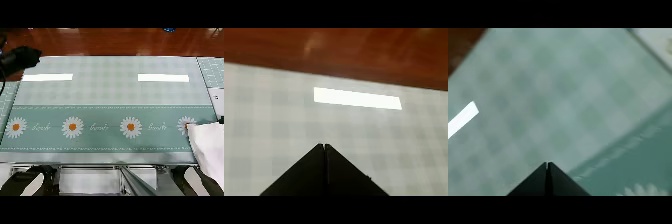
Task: Fold the shirts.
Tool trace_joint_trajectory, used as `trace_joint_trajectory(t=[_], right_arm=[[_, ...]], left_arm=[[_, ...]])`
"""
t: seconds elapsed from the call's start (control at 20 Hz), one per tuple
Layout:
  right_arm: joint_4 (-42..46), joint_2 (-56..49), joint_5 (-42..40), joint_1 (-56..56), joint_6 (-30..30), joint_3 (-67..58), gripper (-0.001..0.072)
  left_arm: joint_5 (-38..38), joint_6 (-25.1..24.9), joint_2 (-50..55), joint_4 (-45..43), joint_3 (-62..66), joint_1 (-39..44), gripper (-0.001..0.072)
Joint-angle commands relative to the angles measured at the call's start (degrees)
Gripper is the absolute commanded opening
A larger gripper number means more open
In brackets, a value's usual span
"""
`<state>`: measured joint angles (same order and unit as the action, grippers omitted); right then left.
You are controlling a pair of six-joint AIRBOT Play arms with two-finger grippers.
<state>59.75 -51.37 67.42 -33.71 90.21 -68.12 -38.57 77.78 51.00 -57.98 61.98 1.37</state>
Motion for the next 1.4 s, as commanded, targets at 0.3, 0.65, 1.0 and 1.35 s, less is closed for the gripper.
trace_joint_trajectory(t=[0.3,0.65,1.0,1.35], right_arm=[[23.0,-25.6,-2.6,45.1,8.1,-4.6,0.0027],[25.3,-26.7,0.7,44.9,8.3,-4.6,0.0027],[25.3,-26.7,0.8,44.9,8.3,-4.6,0.0027],[25.3,-26.7,0.8,44.9,8.3,-4.6,0.0027]], left_arm=[[-21.9,17.1,22.7,-17.4,8.5,9.6,0.002],[-24.9,16.0,25.0,-17.2,8.5,9.5,0.002],[-25.0,16.0,25.3,-17.1,8.5,9.7,0.002],[-25.0,16.0,25.3,-17.1,8.5,9.7,0.0021]])
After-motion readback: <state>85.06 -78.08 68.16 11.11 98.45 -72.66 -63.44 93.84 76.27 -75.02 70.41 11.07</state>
